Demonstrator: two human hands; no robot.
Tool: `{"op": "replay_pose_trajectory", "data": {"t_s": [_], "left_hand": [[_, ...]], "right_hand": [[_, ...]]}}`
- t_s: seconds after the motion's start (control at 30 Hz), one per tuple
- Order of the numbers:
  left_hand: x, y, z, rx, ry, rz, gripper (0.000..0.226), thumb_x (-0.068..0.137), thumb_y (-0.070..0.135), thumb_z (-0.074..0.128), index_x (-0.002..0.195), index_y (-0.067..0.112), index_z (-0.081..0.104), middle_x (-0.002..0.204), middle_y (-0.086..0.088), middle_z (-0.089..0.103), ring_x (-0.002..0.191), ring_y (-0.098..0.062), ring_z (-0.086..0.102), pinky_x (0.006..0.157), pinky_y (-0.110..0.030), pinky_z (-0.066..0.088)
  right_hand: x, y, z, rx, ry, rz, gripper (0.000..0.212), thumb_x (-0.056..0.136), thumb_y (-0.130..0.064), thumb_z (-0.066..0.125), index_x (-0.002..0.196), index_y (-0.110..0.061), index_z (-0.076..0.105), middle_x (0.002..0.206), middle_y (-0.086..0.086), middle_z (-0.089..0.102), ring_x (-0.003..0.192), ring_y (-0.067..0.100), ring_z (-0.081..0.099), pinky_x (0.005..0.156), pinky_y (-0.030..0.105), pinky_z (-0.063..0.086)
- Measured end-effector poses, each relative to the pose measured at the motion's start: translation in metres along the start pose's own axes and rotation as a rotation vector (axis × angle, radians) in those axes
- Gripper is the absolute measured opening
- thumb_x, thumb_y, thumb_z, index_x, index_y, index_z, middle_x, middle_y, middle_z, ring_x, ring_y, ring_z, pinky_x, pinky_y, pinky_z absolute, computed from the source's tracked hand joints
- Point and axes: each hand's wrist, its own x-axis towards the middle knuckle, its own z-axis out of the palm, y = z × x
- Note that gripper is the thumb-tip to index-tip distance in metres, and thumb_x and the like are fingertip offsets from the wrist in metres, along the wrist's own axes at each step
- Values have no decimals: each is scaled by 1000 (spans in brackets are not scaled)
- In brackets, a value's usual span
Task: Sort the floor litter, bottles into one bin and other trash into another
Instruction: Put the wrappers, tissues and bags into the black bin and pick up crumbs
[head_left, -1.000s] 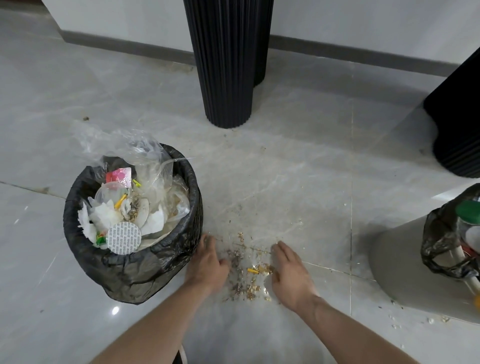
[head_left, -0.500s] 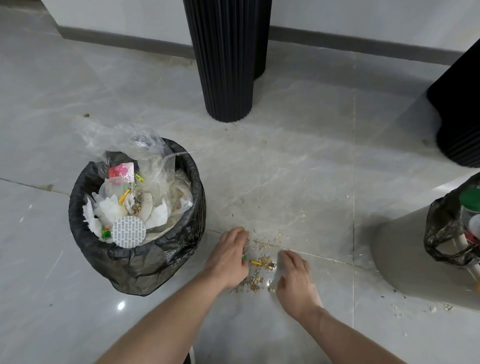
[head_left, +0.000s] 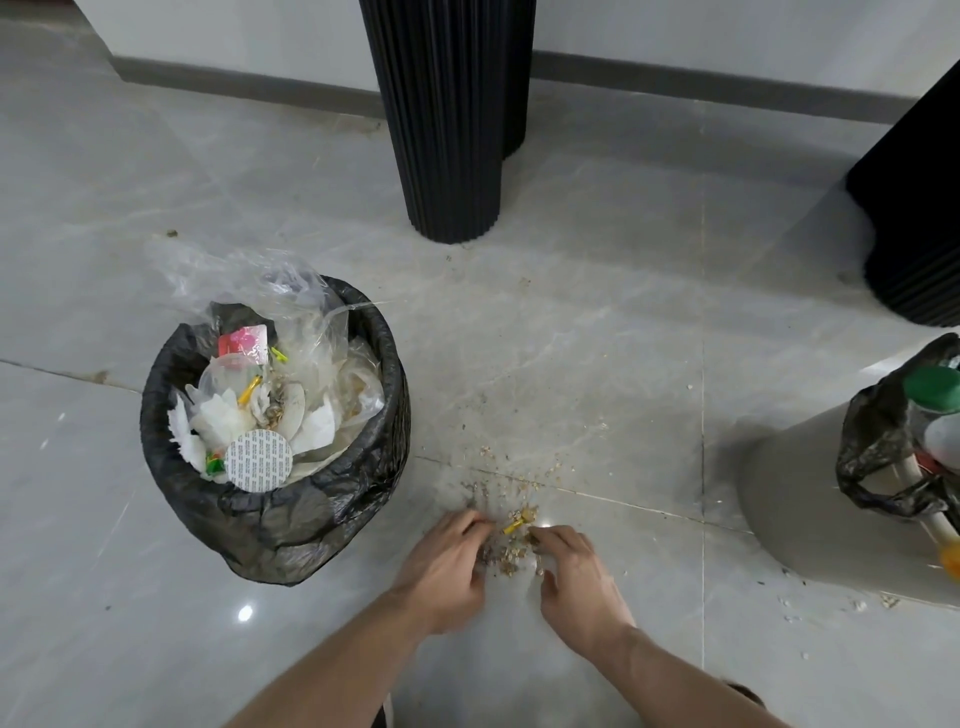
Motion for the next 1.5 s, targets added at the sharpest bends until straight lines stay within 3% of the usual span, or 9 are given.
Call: {"op": "replay_pose_trajectory", "data": {"t_s": [0.13,0.27,0.53,0.8,0.97,1.1,1.23,1.33,1.5], "left_hand": [[-2,0,2,-13,23,-29,81,82,19,62,155,23,28,147,9,30,139,-12,26,120,-26,27],[4,10,7,5,82,-71,77,80,26,68,150,26,35,141,9,35,133,-14,31,113,-21,30],[2,17,25,-2,145,-138,41,98,14,53,138,22,51,138,3,44,131,-18,36,113,-25,29],[-2,19,35,-30,165,-225,42,97,0,52,130,25,55,133,4,51,122,-19,43,100,-27,42],[0,19,35,-5,149,-249,44,94,-5,52,129,22,55,133,2,51,124,-20,43,97,-28,43],[-5,18,34,-48,177,-313,34,96,-4,48,120,19,57,123,2,56,120,-20,47,91,-25,42],[-20,21,21,-121,257,-368,36,93,-6,50,117,20,60,112,4,60,104,-14,49,83,-22,40],[-38,32,-3,-131,294,-273,29,93,-4,53,105,22,59,99,11,53,91,-6,44,75,-18,31],[-65,58,-69,-159,469,-72,23,94,3,51,97,25,57,98,10,54,92,-10,48,76,-27,39]], "right_hand": [[7,3,-5,-36,-37,-59,75,86,-18,64,154,-26,34,148,-13,36,137,11,31,111,17,32],[26,-6,-8,-211,-105,-201,81,84,-28,70,155,-26,32,150,-9,32,138,16,28,116,21,26],[31,-9,-1,-295,-125,-272,49,94,-23,67,140,-26,51,136,-8,45,127,17,40,109,26,39],[31,-18,14,-267,-102,-209,39,93,-2,58,123,-26,64,119,-7,59,113,18,53,99,26,46],[31,-27,14,-250,-125,-129,31,89,-4,59,112,-22,69,114,-4,61,108,19,57,90,26,46],[28,-32,9,-122,-139,32,24,80,-3,64,89,-24,71,100,-5,63,92,19,62,77,24,48],[19,-32,-3,172,-30,292,18,70,-6,71,71,-23,75,74,-9,70,69,9,66,61,20,53],[8,-44,-25,357,63,425,13,68,-15,83,69,-28,78,67,-11,73,66,5,68,63,21,57],[8,-98,-78,617,226,408,9,72,-14,81,78,-21,79,65,-7,74,67,7,72,63,19,55]]}}
